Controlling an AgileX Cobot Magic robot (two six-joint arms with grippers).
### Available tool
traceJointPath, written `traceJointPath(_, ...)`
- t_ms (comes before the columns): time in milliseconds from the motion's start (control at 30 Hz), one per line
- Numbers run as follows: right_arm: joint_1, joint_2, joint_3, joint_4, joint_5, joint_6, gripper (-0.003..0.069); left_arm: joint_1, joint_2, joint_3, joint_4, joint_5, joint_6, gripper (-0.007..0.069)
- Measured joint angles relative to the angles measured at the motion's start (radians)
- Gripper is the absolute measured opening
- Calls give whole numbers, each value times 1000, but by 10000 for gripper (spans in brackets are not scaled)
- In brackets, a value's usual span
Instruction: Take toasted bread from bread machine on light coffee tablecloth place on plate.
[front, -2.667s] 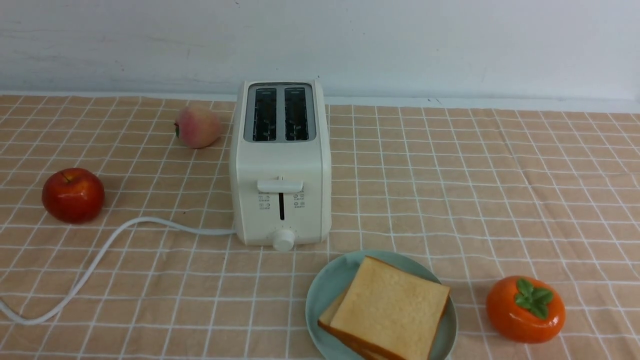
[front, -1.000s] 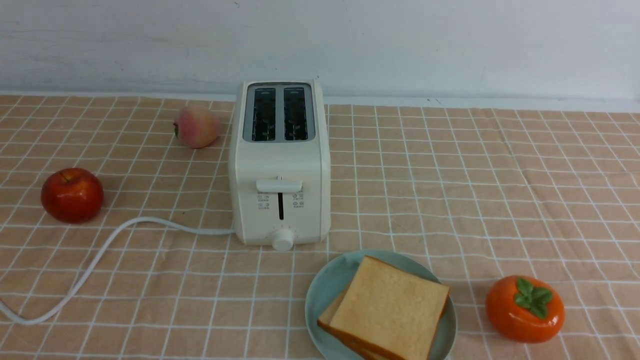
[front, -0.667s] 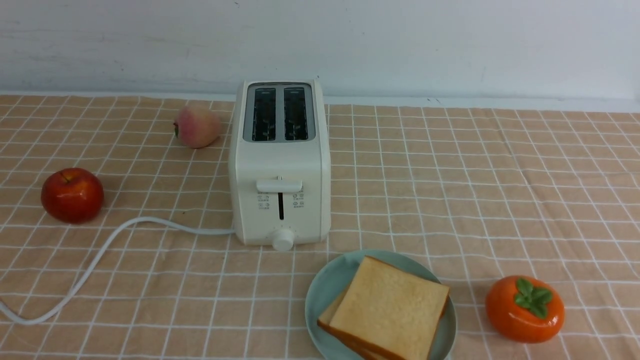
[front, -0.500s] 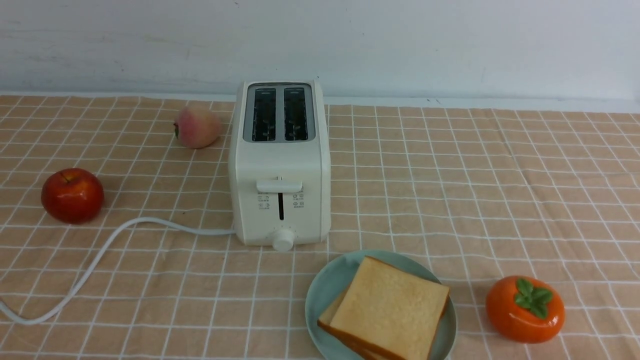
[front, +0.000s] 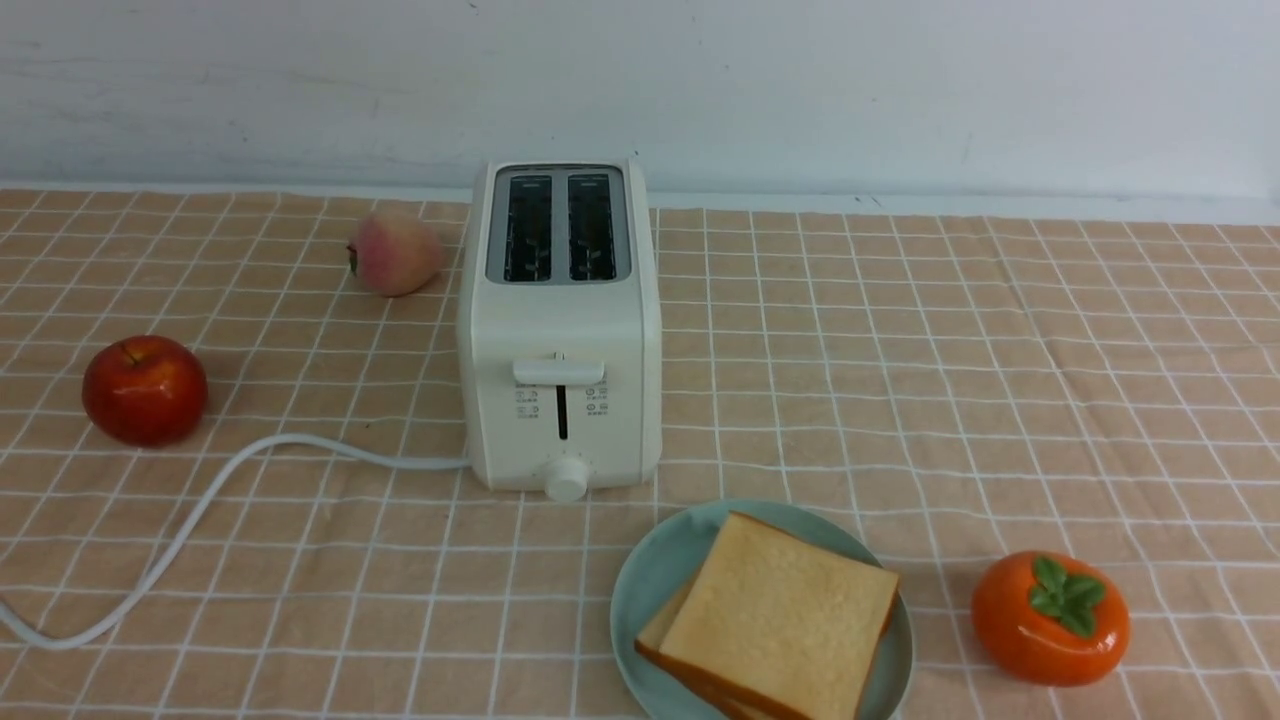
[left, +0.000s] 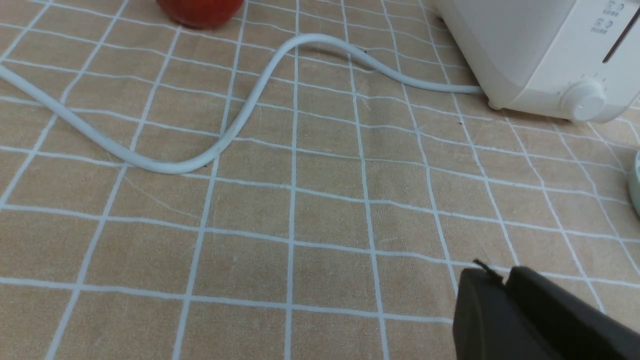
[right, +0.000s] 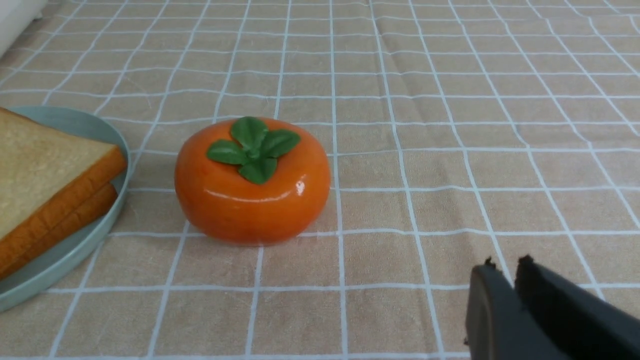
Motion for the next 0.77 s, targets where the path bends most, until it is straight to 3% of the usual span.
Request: traceJointPath(767, 0, 0, 0, 2, 0, 0, 106, 0, 0, 0, 0, 0, 0, 74)
